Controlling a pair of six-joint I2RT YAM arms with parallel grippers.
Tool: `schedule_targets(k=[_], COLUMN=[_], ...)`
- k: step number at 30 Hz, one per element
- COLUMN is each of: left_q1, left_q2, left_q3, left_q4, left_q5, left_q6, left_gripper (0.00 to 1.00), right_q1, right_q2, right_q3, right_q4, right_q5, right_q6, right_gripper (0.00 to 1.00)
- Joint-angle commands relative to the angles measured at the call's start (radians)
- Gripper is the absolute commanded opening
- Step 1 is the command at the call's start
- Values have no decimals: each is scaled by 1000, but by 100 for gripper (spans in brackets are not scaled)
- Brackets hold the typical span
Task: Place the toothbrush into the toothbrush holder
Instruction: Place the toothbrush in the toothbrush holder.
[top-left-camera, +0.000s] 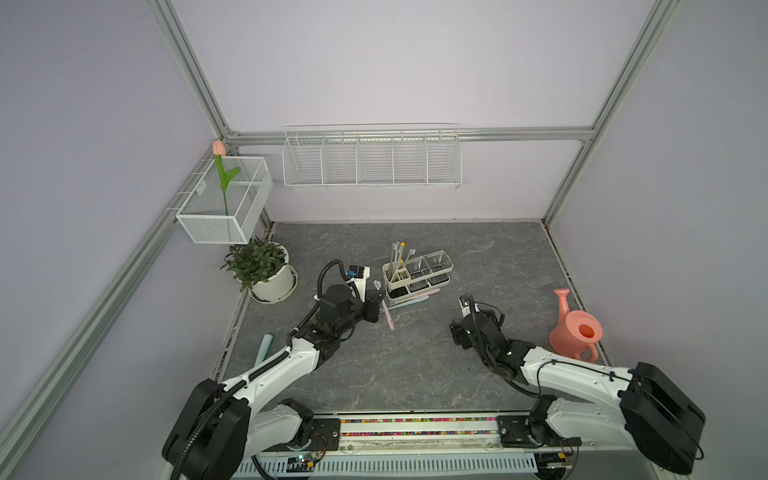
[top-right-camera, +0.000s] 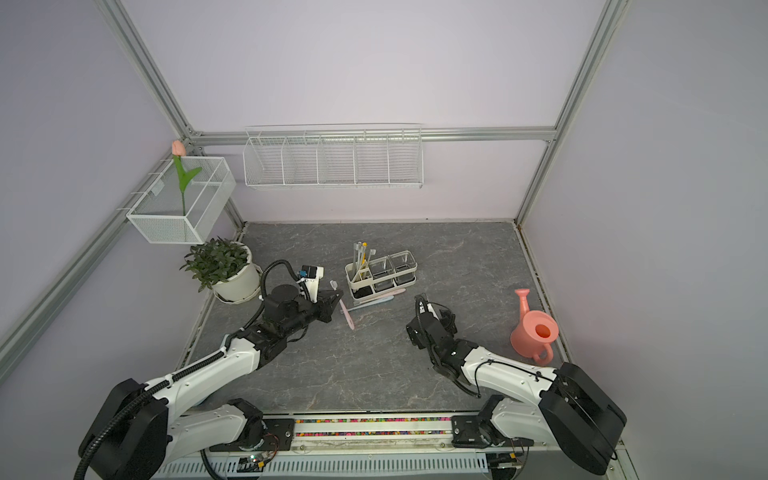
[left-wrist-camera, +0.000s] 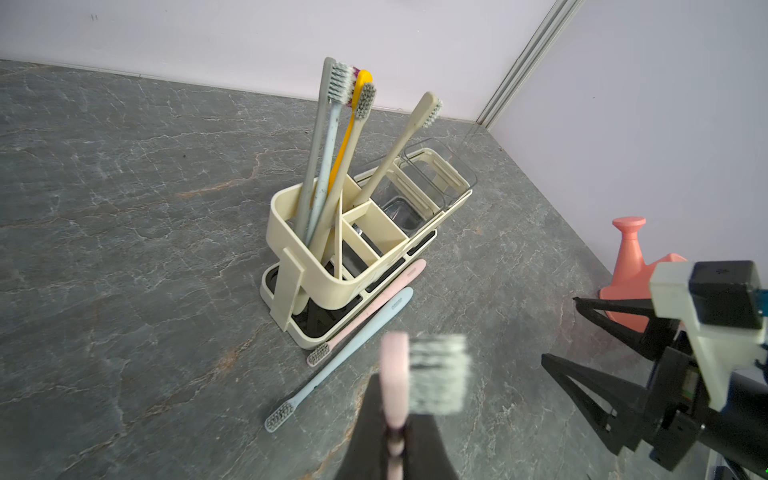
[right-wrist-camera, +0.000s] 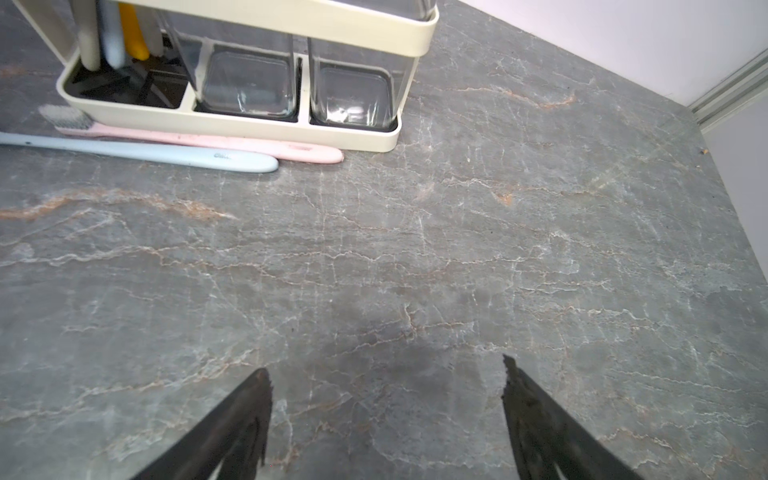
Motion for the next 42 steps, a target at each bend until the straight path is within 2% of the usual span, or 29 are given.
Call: schedule_targets(k=[1, 24, 39, 42], left_q1=[2, 2, 1, 2], left_q2=[24, 58, -28, -70], left_q3=[6, 15, 8, -6], left_q4=[-1, 3, -14, 17], left_q5=[-9, 2, -13, -59], left_q6=[13, 13, 41, 10], left_gripper=[0, 0, 0, 0], right_q1=[-10, -34, -41, -41], right_q2=[5, 52, 73, 78], right_q3=[-4, 40, 53, 56], right_q4=[27, -55, -69, -73], right_q5=[43, 39, 42, 40], right_q6=[-14, 36, 43, 46], right_gripper=[89, 89, 89, 89])
